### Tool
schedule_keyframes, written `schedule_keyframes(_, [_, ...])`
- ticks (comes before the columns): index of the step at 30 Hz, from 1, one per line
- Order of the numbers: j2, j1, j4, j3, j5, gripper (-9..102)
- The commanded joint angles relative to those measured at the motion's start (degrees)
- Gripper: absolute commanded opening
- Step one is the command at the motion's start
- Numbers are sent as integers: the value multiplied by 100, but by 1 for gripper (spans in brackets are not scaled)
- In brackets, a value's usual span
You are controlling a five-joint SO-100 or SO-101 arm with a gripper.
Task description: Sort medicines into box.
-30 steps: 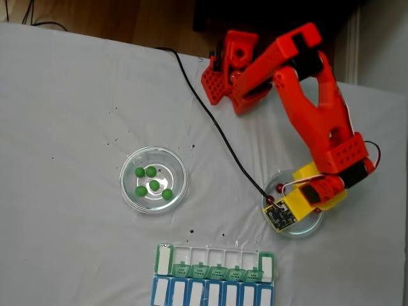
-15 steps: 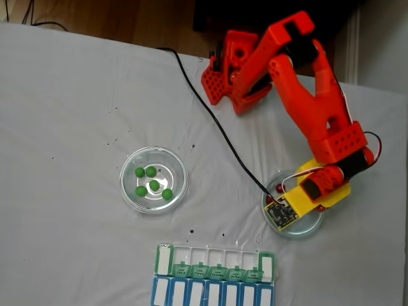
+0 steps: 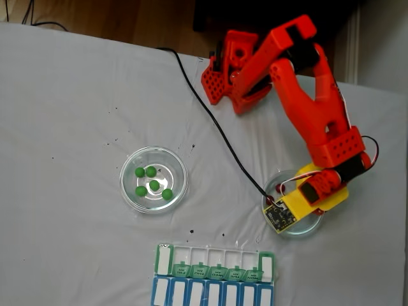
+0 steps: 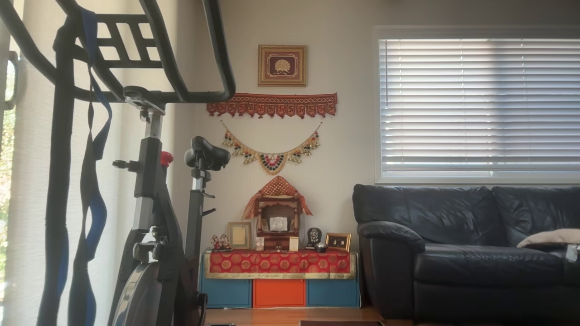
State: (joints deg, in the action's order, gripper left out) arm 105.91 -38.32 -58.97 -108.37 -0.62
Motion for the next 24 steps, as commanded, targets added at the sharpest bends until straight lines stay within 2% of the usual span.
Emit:
schedule_keyframes(1, [141, 26, 88, 193, 79, 10])
schedule_keyframes(24, [-167, 62, 158, 264, 193, 10])
